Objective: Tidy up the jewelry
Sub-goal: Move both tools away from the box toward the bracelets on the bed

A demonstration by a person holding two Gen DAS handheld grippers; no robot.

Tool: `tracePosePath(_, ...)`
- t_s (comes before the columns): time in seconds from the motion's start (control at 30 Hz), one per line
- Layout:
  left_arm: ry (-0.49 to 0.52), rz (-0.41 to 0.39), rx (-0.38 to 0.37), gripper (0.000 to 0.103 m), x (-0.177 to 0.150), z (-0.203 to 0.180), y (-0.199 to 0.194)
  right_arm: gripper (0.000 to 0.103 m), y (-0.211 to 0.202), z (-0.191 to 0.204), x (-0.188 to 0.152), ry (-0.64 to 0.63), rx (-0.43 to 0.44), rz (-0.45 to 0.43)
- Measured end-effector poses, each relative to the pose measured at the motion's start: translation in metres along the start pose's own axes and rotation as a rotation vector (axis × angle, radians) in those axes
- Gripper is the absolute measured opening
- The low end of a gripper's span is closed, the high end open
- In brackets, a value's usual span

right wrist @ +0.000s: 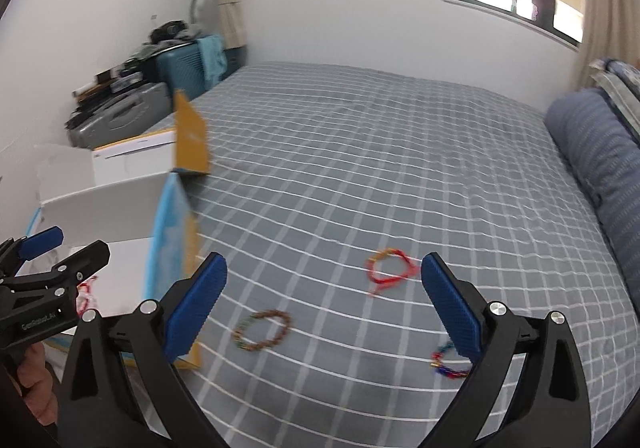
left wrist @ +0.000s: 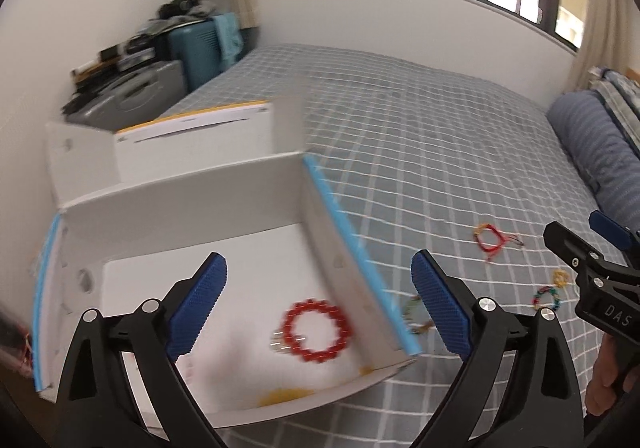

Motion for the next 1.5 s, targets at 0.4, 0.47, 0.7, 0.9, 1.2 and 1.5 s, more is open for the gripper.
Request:
tracePosePath(0.4,0.144,0.021,-0.13,0.094,-0.001,-0.112,0.026,0.094,0.006,-0.105,-0.032,0.127,-0.115,0.033)
tracePosePath(0.47,0.158,0.033,-0.145,0.094,-0.005,-0.126,0.035,0.094,0.01,-0.118,-0.039,0.146,-0.12,0.042)
tracePosePath(0.7,0.171,0.101,-0.189,0.094,-0.026,-0.154,0.073,0.094,0.032,-0.143,-0.066,0.176,-0.136,0.089)
tracePosePath(0.9,0.167,0.147,-0.197,0.094,-0.044,-0.159,0.104,0.094,0.059,-0.152,-0.091,0.188,-0.138,0.146)
tracePosePath(1.2,0.156,0.169,-0.179,0.094,-0.054,-0.151,0.136,0.089,0.094,-0.155,-0.112,0.191,-0.122,0.21)
tracePosePath(1.5,0.134,0.195,-0.174,0.094,-0.06,-0.144,0.159,0.079,0.118,-0.156,-0.125,0.196,-0.108,0.267)
Point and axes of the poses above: each gripper's, at about its wrist camera, not at the fingertips, and y roughly the way its jaws point, z to its left, x to its top, the point moved 10 cm from there along y, roughly the way its jaws point, and after that the axes turned 11 degrees about z, right-handed, at the moved point
